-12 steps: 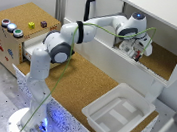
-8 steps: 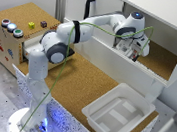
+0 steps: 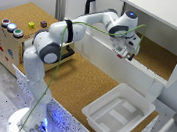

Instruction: Move to the drawer, then store the pink object

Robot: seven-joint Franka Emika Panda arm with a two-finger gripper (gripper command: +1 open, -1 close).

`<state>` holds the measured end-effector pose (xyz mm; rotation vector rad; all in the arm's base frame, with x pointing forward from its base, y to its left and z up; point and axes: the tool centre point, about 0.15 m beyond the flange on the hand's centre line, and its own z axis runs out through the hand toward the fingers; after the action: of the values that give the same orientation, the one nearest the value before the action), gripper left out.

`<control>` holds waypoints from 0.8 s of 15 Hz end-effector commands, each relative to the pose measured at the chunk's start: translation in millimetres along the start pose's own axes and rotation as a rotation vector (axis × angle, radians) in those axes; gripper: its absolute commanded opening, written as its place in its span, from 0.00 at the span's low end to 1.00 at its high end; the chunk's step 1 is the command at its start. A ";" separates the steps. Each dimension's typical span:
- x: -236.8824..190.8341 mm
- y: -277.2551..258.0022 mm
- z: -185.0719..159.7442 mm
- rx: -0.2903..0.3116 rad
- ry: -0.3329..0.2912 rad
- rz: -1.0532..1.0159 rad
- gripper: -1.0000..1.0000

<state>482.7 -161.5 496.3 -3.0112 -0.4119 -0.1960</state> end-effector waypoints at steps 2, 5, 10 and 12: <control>-31.9 -120.6 35.5 -0.058 -0.057 -0.300 0.00; -38.1 -186.6 43.8 -0.038 -0.085 -0.503 0.00; -48.5 -283.7 57.7 -0.018 -0.107 -0.762 0.00; -59.5 -322.3 62.7 -0.022 -0.113 -0.887 0.00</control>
<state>397.5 56.2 466.4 -2.6823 -1.3741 -0.0189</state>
